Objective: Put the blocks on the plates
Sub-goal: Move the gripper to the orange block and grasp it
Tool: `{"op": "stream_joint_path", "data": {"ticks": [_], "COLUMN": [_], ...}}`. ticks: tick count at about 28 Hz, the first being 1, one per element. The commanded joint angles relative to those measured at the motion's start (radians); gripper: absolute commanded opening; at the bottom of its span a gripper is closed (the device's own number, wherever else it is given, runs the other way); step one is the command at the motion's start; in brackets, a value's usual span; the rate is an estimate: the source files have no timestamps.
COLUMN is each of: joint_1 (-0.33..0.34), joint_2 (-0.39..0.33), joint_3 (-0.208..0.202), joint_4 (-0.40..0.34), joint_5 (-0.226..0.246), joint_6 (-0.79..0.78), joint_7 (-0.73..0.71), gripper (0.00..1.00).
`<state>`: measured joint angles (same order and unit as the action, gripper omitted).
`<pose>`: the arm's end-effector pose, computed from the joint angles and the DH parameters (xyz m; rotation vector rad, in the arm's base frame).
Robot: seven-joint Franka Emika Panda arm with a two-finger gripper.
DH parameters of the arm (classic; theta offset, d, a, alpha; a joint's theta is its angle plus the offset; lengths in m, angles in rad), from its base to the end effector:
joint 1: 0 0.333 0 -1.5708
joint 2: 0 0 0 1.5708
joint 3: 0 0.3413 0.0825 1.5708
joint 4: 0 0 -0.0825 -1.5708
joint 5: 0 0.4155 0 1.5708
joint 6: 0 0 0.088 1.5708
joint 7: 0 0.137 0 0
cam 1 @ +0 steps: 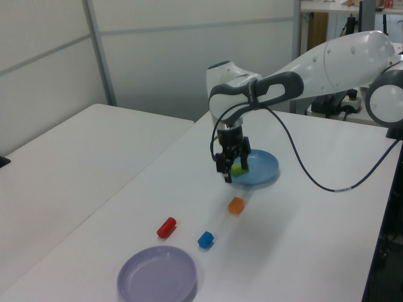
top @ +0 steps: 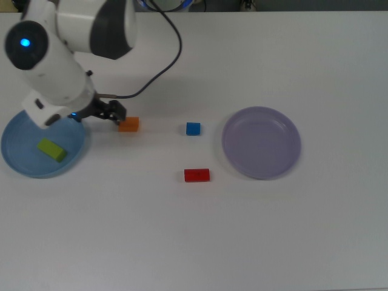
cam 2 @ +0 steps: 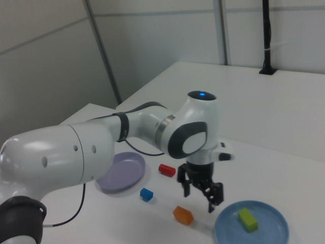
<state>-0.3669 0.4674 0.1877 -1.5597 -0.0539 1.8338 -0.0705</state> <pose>0.6817 -0.1445 0.3447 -3.0674 0.1562 0.2758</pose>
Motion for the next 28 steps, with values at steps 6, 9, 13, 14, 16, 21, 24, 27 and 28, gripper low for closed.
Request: {"op": "stream_joint_path", "data": {"ticks": [6, 9, 13, 14, 16, 21, 24, 27, 28], "joint_1": [0.062, 0.066, 0.081, 0.088, 0.094, 0.094, 0.088, 0.082, 0.080], "joint_2": [-0.010, -0.007, 0.003, 0.010, 0.013, 0.011, 0.005, -0.006, -0.013], "joint_3": [-0.008, -0.008, -0.008, -0.008, -0.010, -0.010, -0.010, -0.014, -0.017], "joint_4": [-0.126, -0.144, -0.151, -0.149, -0.149, -0.146, -0.143, -0.132, -0.128], "joint_5": [-0.024, -0.026, -0.035, -0.040, -0.052, -0.057, -0.057, -0.055, -0.054], "joint_6": [0.047, 0.076, 0.101, 0.102, 0.107, 0.113, 0.111, 0.101, 0.098], "joint_7": [-0.025, -0.023, -0.009, -0.005, 0.001, 0.006, 0.000, -0.003, -0.005], "gripper": [1.00, 1.00, 1.00, 0.97, 0.77, 0.05, 0.00, 0.00, 0.00]}}
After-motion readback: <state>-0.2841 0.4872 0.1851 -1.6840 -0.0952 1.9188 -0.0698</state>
